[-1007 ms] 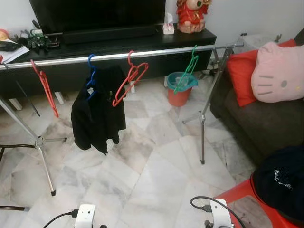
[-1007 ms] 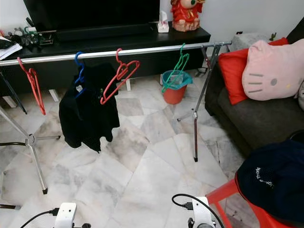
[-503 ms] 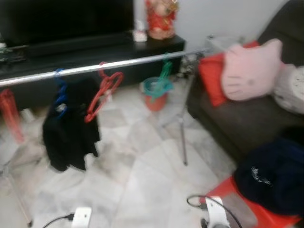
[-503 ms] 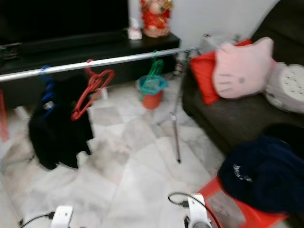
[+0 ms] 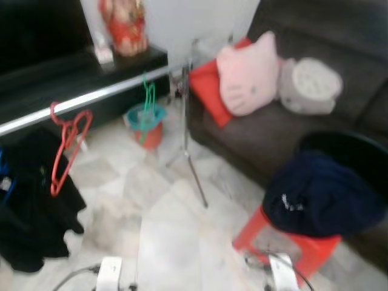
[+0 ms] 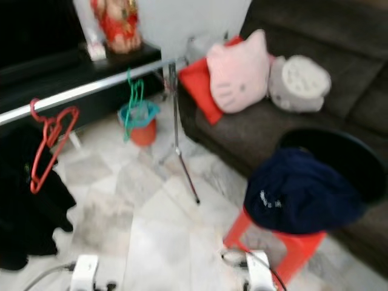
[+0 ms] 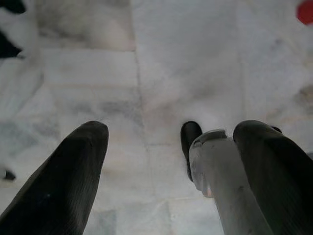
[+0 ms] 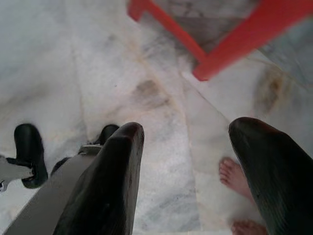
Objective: Hang hanger
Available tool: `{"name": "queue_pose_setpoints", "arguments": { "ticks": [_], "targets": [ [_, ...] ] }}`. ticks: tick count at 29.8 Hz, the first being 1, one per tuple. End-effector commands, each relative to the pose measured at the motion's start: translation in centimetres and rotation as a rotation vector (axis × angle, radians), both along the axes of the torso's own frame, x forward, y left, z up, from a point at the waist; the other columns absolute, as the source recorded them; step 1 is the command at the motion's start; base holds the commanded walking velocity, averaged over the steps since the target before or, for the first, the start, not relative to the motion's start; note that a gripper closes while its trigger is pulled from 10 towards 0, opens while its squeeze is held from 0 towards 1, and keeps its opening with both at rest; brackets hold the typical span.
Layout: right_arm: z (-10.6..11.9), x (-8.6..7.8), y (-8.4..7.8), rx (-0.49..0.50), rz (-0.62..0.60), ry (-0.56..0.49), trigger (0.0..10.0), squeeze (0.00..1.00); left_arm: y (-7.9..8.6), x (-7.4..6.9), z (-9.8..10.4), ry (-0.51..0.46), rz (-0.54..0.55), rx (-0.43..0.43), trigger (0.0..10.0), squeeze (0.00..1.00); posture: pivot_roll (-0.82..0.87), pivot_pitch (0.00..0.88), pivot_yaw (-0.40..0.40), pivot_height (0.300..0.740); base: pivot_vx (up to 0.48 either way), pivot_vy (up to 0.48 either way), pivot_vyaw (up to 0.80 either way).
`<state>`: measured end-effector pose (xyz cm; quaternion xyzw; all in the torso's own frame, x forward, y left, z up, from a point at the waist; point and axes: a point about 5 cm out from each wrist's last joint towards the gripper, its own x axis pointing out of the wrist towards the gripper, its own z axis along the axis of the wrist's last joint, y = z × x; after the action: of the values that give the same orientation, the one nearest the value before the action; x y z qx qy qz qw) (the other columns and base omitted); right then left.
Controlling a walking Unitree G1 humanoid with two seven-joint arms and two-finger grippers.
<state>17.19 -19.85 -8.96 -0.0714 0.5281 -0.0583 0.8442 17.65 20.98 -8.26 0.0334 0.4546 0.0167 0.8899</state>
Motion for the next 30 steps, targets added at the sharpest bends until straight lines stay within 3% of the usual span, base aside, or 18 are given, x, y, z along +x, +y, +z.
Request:
{"name": "queue_pose_setpoints", "arguments": {
  "ticks": [1, 23, 30],
  "targets": [
    [0.06, 0.21, 0.23, 0.008, -0.002, -0.006, 10.0, 0.0, 0.15, -0.53, -0.24, 0.025, -0.007, 0.01, 10.0, 0.0, 0.04, 0.0, -0.013, 0.74, 0.0, 0.0, -0.8],
    [0.05, 0.2, 0.24, 0.011, 0.003, -0.007, 10.0, 0.0, 0.1, -0.44, -0.21, 0.025, -0.025, 0.023, 10.0, 0.0, 0.04, 0.0, -0.014, 0.74, 0.166, 0.0, -0.8],
    [0.1, 0.3, 0.26, 0.014, 0.01, -0.021, 10.0, 0.0, 0.12, -0.58, -0.27, 0.029, -0.028, 0.024, 10.0, 0.0, 0.04, 0.0, -0.014, 0.74, 0.0, 0.0, -0.07]
  ]
}}
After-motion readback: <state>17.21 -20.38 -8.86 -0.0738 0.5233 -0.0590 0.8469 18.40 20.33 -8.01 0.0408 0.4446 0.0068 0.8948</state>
